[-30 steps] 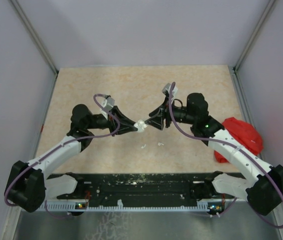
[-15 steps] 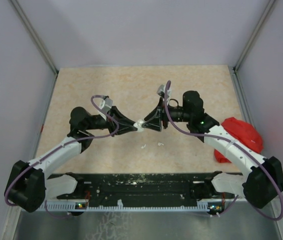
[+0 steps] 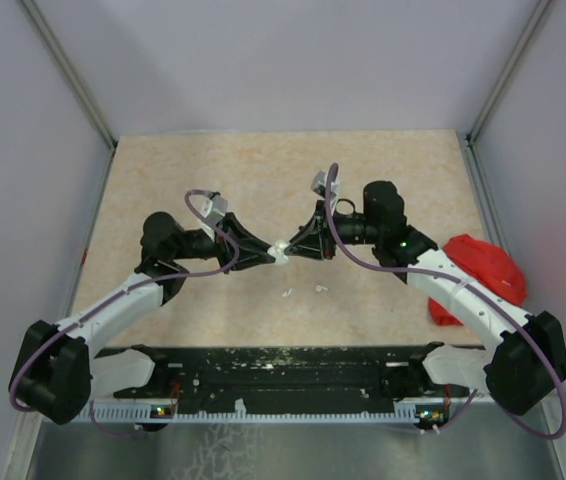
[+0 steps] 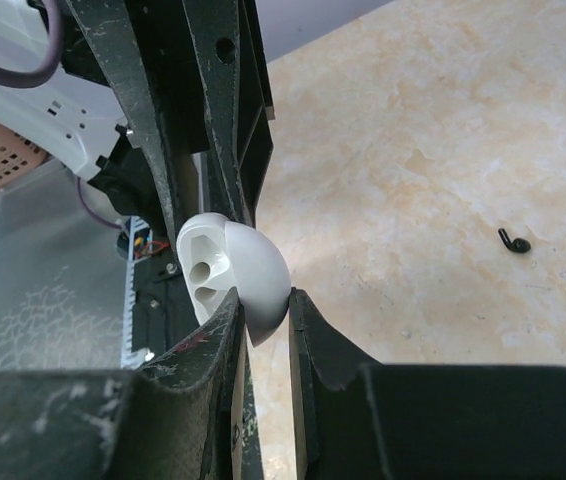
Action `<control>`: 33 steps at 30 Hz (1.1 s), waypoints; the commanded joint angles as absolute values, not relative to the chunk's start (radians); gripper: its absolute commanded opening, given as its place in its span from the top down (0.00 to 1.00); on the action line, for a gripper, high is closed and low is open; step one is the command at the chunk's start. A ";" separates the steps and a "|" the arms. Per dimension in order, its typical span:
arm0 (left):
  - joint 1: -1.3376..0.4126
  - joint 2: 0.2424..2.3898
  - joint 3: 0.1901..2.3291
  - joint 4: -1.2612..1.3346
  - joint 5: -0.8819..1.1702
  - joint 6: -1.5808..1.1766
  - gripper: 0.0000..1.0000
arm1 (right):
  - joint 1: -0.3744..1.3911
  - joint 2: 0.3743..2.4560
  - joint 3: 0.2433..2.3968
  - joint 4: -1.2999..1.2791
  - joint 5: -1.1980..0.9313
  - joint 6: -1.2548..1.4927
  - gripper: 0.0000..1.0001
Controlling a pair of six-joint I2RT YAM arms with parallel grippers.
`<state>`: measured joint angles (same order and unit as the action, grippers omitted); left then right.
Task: Insert the wireless bluetooth earbuds into the charging case
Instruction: Open the charging case.
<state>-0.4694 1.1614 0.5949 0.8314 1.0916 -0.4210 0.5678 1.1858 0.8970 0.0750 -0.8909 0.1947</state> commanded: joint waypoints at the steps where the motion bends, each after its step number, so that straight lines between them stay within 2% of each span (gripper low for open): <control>1: -0.474 1.147 0.654 0.638 1.111 -0.326 0.73 | 0.578 1.151 0.989 -0.008 -0.846 0.072 0.94; 7: -0.474 1.128 0.724 0.375 1.120 -0.164 0.60 | 0.611 1.144 1.058 -0.186 -0.754 -0.047 0.97; 12: -0.474 1.126 0.759 0.257 1.143 -0.075 0.55 | 0.634 1.157 1.108 -0.282 -0.710 -0.105 0.97; 23: -0.474 1.137 0.765 0.245 1.179 -0.029 0.55 | 0.698 1.219 1.187 -0.408 -0.670 -0.168 0.97; 33: -0.474 1.126 0.755 0.243 1.195 -0.020 0.63 | 0.715 1.252 1.208 -0.426 -0.649 -0.166 0.97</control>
